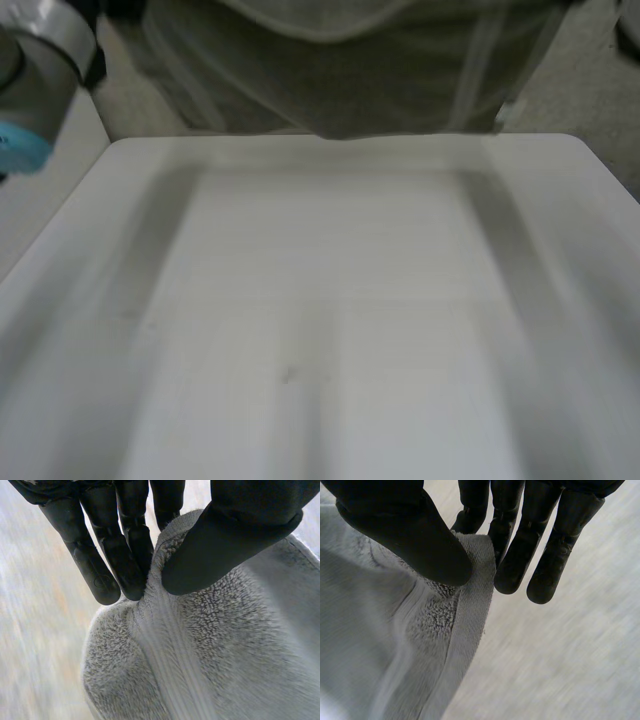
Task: Fold the towel.
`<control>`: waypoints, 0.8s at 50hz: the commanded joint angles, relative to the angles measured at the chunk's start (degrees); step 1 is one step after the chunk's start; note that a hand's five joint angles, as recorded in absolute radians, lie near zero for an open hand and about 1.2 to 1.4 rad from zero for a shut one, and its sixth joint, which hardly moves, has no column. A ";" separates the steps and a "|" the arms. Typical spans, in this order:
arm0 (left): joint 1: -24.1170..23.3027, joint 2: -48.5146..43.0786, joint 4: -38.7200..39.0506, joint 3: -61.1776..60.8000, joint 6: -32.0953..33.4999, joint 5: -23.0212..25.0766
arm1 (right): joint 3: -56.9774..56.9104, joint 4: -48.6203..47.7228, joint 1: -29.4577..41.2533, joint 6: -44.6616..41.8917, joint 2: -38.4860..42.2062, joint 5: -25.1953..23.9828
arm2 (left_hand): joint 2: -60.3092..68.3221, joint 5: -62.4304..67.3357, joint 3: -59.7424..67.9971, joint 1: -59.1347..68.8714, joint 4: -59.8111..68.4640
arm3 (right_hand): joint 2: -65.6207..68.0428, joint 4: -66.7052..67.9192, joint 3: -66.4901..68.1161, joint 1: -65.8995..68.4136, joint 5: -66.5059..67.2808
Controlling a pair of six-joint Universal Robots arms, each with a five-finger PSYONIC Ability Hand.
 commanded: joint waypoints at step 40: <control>2.35 32.54 -2.04 -73.63 25.05 10.94 | 70.04 8.00 -11.15 -33.43 -29.59 -9.25 | 10.38 10.67 10.31 13.62 10.25 | 10.68 10.29 10.39 0.50 10.77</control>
